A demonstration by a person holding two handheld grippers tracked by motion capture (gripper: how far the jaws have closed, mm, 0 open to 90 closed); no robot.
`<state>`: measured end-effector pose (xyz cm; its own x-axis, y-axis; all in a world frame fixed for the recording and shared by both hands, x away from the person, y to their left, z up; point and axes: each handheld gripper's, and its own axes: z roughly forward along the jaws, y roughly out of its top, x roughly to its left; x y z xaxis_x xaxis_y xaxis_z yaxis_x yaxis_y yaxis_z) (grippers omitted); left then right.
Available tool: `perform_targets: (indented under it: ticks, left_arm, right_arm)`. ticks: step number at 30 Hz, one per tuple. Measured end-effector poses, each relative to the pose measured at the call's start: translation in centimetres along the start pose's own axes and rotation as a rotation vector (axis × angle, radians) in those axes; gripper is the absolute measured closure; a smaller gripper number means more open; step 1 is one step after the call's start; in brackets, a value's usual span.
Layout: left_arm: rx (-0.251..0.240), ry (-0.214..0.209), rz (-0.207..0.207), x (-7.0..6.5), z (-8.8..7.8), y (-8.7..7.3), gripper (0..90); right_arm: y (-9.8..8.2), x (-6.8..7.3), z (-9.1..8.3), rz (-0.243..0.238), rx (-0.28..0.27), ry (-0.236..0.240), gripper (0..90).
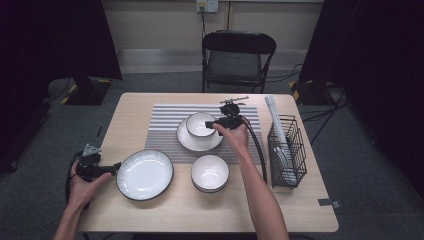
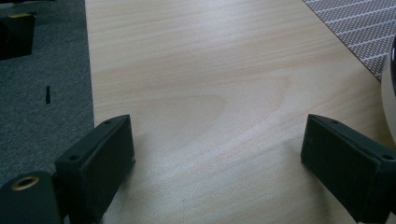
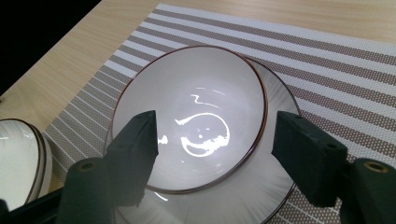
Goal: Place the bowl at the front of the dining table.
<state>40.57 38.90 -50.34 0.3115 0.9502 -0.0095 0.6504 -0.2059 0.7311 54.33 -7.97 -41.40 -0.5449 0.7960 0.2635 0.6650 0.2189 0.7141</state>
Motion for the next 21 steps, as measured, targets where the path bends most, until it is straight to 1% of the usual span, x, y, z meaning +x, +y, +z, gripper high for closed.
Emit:
perform_targets:
  ticks: [2,3,7,9,12,16,17,18,20,21]
  left_arm:
    - [0.000,0.000,0.000,0.0,0.0,0.0,9.0]
    - [0.000,0.000,0.000,0.0,0.0,0.0,9.0]
    - [-0.001,-0.003,0.000,0.0,0.0,0.0,8.8]
    - [-0.001,-0.003,0.001,0.0,0.0,0.0,8.8]
    - [-0.001,-0.003,0.000,0.0,0.0,0.0,8.8]
    - [0.000,-0.003,0.004,0.1,0.1,0.0,8.6]
    - [0.000,-0.003,0.004,0.1,0.1,0.0,8.4]
    - [0.000,-0.005,0.005,0.1,0.1,0.0,8.4]
    - [0.000,-0.006,0.004,0.1,0.1,0.0,8.4]
    - [-0.001,-0.004,0.006,0.1,0.1,0.0,8.4]
  right_arm:
    - [0.0,0.0,-0.2,-0.007,-0.004,0.003,30.3]
    - [0.0,-0.1,-0.6,-0.022,-0.005,0.009,30.4]
    - [-0.5,-0.1,-1.5,-0.033,-0.003,0.021,31.0]
    - [-0.7,0.0,-1.9,-0.044,-0.004,0.020,31.1]
    - [-0.9,0.1,-2.5,-0.043,-0.004,0.013,30.9]
    - [-1.1,0.2,-3.5,-0.055,-0.021,0.008,30.9]
    - [-1.1,0.2,-3.5,-0.055,-0.021,0.008,30.9]
    - [-1.3,0.4,-4.1,-0.074,-0.027,-0.002,30.8]
    - [-1.4,0.4,-4.2,-0.077,-0.028,-0.002,30.8]
    - [-1.7,0.4,-4.7,-0.082,-0.035,-0.001,30.8]
